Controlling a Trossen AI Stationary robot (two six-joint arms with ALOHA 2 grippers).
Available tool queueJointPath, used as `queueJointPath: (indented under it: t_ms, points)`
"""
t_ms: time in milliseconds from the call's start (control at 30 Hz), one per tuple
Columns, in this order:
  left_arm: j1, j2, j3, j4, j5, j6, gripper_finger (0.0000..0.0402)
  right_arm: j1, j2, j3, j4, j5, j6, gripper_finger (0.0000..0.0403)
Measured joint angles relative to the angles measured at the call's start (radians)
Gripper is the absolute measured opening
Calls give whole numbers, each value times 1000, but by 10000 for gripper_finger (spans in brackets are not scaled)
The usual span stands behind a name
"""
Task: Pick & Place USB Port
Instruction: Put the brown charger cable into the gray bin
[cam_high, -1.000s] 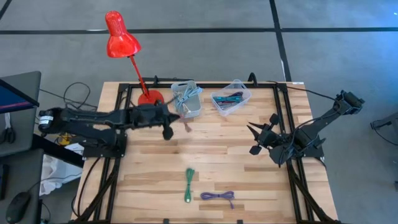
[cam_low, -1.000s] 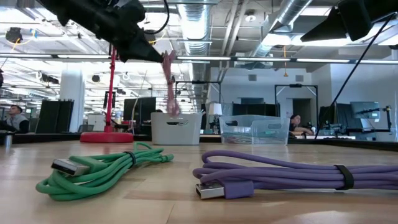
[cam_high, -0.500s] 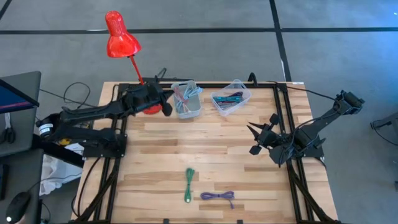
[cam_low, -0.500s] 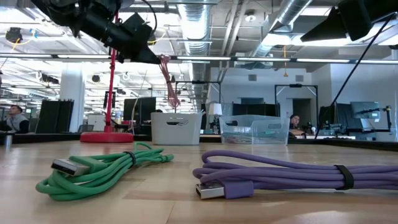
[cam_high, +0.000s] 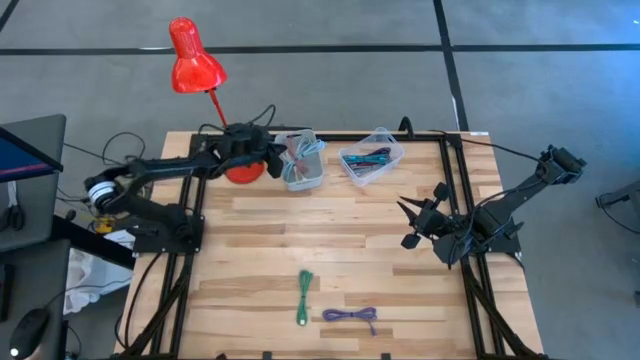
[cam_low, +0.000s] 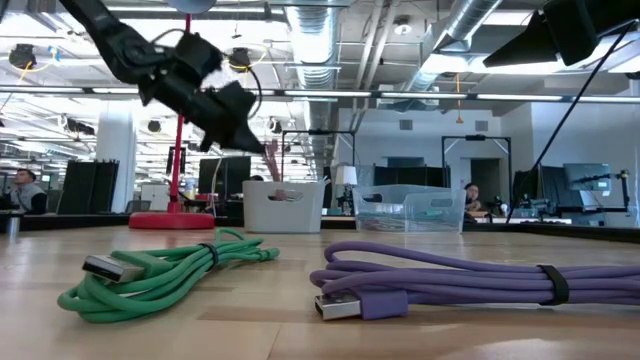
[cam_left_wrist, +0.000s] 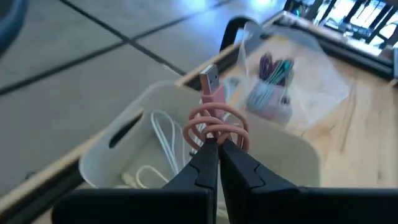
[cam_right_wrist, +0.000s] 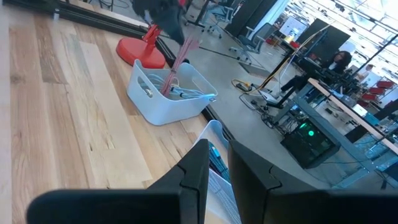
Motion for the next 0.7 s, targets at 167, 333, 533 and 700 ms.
queueJointPath:
  t_ms: [167, 333, 533, 700]
  points:
    - [14, 88, 0, 57, 30, -10, 6, 0, 0, 0, 0, 0, 0, 53]
    - [24, 117, 0, 85, 39, -46, 10, 0, 0, 0, 0, 0, 0, 53]
    - [22, 112, 0, 104, -3, -49, 31, 0, 0, 0, 0, 0, 0, 53]
    - [23, 111, 0, 131, -21, -48, 45, 0, 0, 0, 0, 0, 0, 53]
